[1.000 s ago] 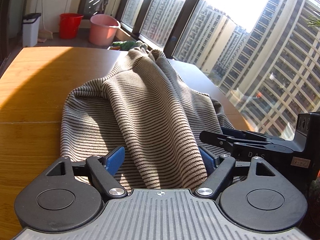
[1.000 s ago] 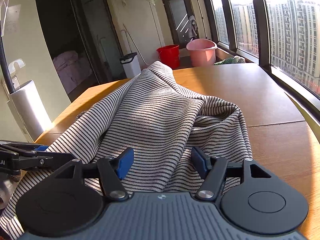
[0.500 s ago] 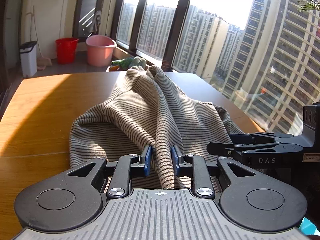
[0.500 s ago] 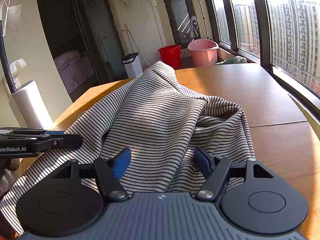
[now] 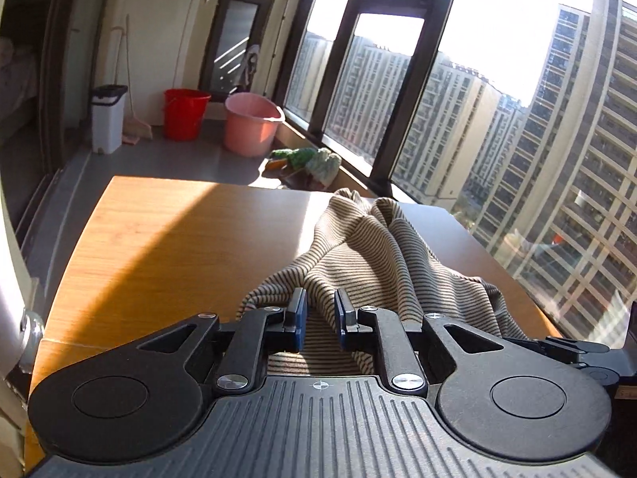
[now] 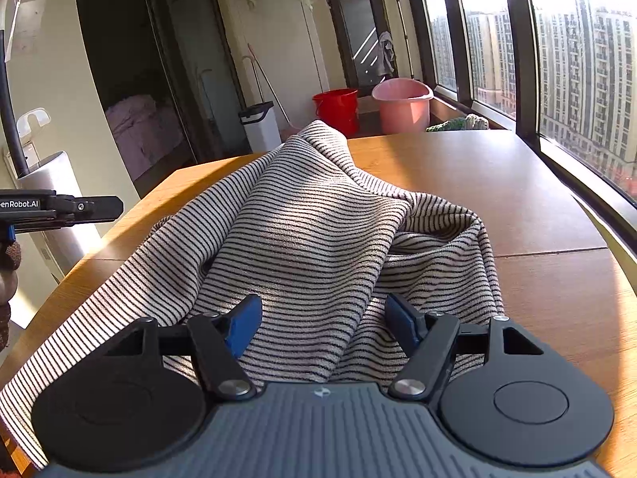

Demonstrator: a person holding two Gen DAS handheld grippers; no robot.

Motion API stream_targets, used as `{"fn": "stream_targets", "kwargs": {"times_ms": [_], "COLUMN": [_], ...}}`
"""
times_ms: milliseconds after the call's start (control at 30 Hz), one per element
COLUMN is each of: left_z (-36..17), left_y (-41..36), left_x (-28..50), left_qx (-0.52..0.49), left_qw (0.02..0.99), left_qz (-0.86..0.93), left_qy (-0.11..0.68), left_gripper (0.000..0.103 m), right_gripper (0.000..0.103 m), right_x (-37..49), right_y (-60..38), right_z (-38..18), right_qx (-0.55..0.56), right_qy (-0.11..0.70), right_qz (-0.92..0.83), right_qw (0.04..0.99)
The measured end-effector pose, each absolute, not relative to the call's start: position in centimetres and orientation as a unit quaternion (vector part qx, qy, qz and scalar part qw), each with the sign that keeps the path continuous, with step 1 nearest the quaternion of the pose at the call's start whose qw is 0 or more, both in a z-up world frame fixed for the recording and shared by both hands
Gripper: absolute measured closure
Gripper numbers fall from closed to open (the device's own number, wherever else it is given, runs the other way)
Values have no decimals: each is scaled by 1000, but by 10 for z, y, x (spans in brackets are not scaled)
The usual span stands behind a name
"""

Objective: Fold clothes
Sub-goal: 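Close the left gripper on the shirt fabric while the right gripper grasps another edge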

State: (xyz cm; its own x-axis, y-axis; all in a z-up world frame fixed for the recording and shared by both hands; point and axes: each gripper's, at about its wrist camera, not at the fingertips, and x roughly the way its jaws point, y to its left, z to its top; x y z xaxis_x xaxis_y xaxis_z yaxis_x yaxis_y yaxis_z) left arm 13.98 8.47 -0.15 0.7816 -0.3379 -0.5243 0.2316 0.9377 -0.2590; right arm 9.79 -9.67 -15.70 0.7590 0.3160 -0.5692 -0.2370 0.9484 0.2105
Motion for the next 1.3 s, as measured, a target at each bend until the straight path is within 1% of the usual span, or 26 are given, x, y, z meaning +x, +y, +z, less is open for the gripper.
{"fn": "stream_targets", "kwargs": {"times_ms": [67, 100, 133, 200, 267, 367, 433, 467, 500, 533, 567, 600, 633, 667, 733, 833, 900, 1000, 1033, 1067, 1100, 1133, 1200, 1233, 1267, 1300], "left_z": [-3, -3, -3, -2, -3, -3, -3, -3, -4, -5, -7, -10, -14, -17, -20, -21, -21, -23, -25, -27, -28, -31, -30, -27, -22, -17], "left_y": [79, 78, 77, 74, 70, 65, 60, 56, 52, 47, 40, 32, 27, 22, 18, 16, 14, 11, 10, 8, 8, 7, 11, 15, 20, 26], "left_x": [139, 139, 139, 138, 139, 137, 134, 132, 131, 130, 129, 129, 130, 132, 135, 136, 135, 134, 135, 137, 138, 140, 143, 143, 144, 145], "left_qx": [-89, -88, -87, -82, -76, -77, -84, -87, -86, -79, -67, -52, -42, -34, -27, -22, -20, -18, -17, -15, -14, -12, -8, -5, 1, 7], "left_qw": [936, 936, 936, 937, 937, 933, 926, 921, 917, 915, 913, 913, 914, 915, 915, 915, 914, 912, 911, 909, 909, 909, 909, 912, 917, 923], "left_qz": [-161, -163, -164, -158, -151, -157, -180, -196, -208, -217, -222, -225, -220, -212, -207, -206, -207, -213, -215, -218, -218, -216, -211, -206, -198, -188], "left_qy": [299, 299, 299, 301, 307, 315, 323, 326, 329, 332, 334, 337, 340, 342, 346, 347, 347, 350, 352, 354, 356, 357, 358, 354, 346, 336], "left_gripper": [77, 74, 73, 67, 65, 57, 49, 46, 42, 41, 41, 41, 43, 46, 47, 47, 47, 48, 50, 64, 81, 93, 94, 95, 95, 95], "right_gripper": [51, 53, 53, 50, 41, 41, 41, 41, 43, 55, 73, 77, 93, 103, 103, 103, 103, 100, 100, 98, 96, 94, 89, 81, 66, 58], "right_x": [96, 95, 92, 87, 87, 94, 100, 104, 106, 109, 108, 107, 105, 104, 101, 101, 107, 108, 106, 104, 102, 100, 94, 91, 85, 79], "right_y": [-92, -89, -87, -83, -76, -61, -51, -50, -51, -54, -57, -60, -63, -71, -87, -117, -137, -145, -139, -133, -126, -120, -107, -102, -95, -90], "right_z": [-151, -147, -141, -128, -121, -125, -133, -138, -143, -149, -152, -154, -153, -149, -137, -109, -97, -93, -97, -102, -108, -114, -122, -122, -121, -120], "right_qx": [51, 46, 56, 74, 80, 51, 13, 0, -2, 6, 10, 14, 15, 32, 59, 47, 57, 58, 54, 50, 49, 49, 54, 55, 50, 40], "right_qy": [317, 318, 315, 305, 299, 297, 293, 295, 303, 317, 318, 318, 318, 315, 296, 231, 217, 223, 230, 237, 245, 254, 269, 274, 278, 278], "right_qz": [146, 145, 158, 179, 193, 167, 130, 125, 124, 129, 130, 130, 134, 138, 136, 79, 42, 59, 74, 89, 102, 114, 148, 166, 196, 217], "right_qw": [936, 936, 934, 932, 931, 939, 947, 947, 945, 940, 939, 939, 939, 938, 944, 969, 974, 971, 969, 966, 963, 959, 950, 946, 939, 935]}}
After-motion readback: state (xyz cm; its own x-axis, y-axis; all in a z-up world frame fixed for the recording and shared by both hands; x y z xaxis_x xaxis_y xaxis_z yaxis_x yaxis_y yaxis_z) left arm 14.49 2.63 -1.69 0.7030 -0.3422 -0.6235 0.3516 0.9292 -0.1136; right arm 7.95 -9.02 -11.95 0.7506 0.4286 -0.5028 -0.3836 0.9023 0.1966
